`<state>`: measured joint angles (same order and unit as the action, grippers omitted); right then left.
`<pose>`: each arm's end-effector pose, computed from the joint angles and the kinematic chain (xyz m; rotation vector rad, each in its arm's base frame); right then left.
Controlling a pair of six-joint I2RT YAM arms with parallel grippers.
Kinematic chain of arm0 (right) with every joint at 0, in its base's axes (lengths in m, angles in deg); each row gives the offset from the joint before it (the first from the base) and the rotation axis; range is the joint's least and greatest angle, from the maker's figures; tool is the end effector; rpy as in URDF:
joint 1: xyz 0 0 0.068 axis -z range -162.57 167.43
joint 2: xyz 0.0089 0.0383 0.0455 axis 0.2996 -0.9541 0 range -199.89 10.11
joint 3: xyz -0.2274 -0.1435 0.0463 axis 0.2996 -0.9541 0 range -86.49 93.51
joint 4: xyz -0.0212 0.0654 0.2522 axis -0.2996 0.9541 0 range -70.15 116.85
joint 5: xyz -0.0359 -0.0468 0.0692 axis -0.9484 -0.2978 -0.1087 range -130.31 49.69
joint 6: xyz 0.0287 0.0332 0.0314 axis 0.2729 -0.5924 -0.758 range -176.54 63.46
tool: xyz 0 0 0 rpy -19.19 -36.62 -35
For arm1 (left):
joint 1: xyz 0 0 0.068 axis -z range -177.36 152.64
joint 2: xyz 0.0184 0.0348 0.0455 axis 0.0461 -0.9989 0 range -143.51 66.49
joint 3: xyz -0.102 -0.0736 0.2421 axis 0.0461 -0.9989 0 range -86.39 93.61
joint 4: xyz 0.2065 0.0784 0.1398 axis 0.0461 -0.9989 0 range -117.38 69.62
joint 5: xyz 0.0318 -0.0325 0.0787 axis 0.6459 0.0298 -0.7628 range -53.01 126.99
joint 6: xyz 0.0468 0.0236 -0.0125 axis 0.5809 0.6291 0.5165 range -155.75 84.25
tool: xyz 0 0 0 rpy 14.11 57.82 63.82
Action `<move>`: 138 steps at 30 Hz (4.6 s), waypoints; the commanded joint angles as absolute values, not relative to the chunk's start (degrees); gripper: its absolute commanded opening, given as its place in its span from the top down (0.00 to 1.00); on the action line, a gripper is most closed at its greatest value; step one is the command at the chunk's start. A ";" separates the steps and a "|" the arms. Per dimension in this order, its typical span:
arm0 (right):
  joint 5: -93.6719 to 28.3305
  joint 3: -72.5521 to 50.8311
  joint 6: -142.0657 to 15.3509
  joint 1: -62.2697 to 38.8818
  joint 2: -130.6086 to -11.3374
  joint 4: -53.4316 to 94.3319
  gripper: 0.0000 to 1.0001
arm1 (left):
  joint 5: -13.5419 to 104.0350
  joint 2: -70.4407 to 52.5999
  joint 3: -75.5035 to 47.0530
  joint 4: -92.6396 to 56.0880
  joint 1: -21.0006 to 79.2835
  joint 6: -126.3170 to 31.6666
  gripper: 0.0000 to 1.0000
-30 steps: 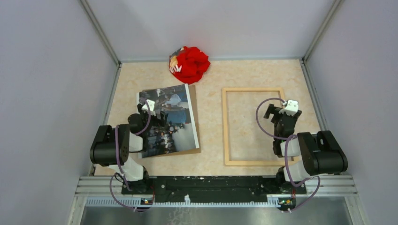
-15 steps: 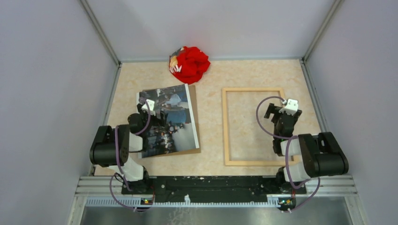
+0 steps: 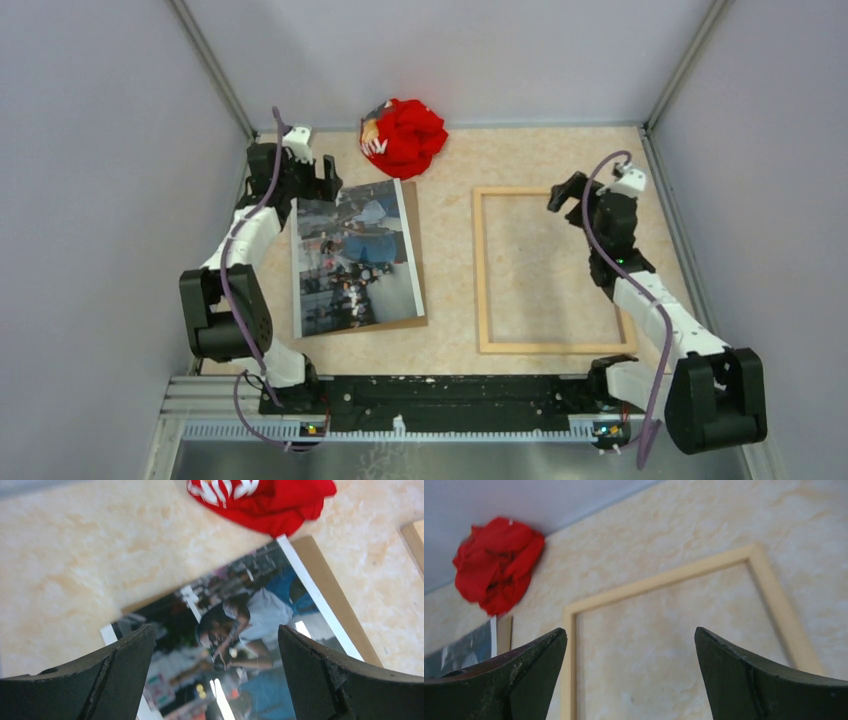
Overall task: Put the photo into the frame
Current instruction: Turn over the photo frame at the center of the board.
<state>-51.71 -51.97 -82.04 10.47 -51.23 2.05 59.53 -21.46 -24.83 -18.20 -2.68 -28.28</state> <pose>0.2456 0.0229 0.2711 0.4228 1.6787 0.2464 0.3539 0.0192 0.2784 0.2879 1.9460 -0.2459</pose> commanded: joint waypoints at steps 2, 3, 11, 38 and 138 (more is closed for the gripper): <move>-46.68 -45.54 -87.08 0.61 -54.96 17.72 0.01 | 62.70 -25.55 -19.05 -42.16 -3.55 -26.91 0.01; -43.51 -45.08 -88.34 0.54 -55.84 18.18 0.01 | 62.88 -25.84 -18.46 -43.51 -3.52 -26.59 0.01; -58.90 -26.38 -83.50 -15.27 -73.47 41.14 0.01 | 62.15 -25.55 -17.57 -47.43 -3.63 -25.99 0.01; -68.35 -19.39 -94.66 -30.11 -95.00 47.94 0.61 | 60.83 -21.28 -18.37 -53.98 -3.68 -23.82 0.02; -16.79 24.16 -92.88 -10.57 -82.68 77.96 0.43 | 58.60 -29.04 7.10 -39.15 24.46 -34.48 0.02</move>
<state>-11.08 23.15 -98.39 -10.93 -81.92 69.94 59.55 -28.58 5.85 -40.50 24.29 -34.51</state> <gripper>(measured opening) 0.574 0.986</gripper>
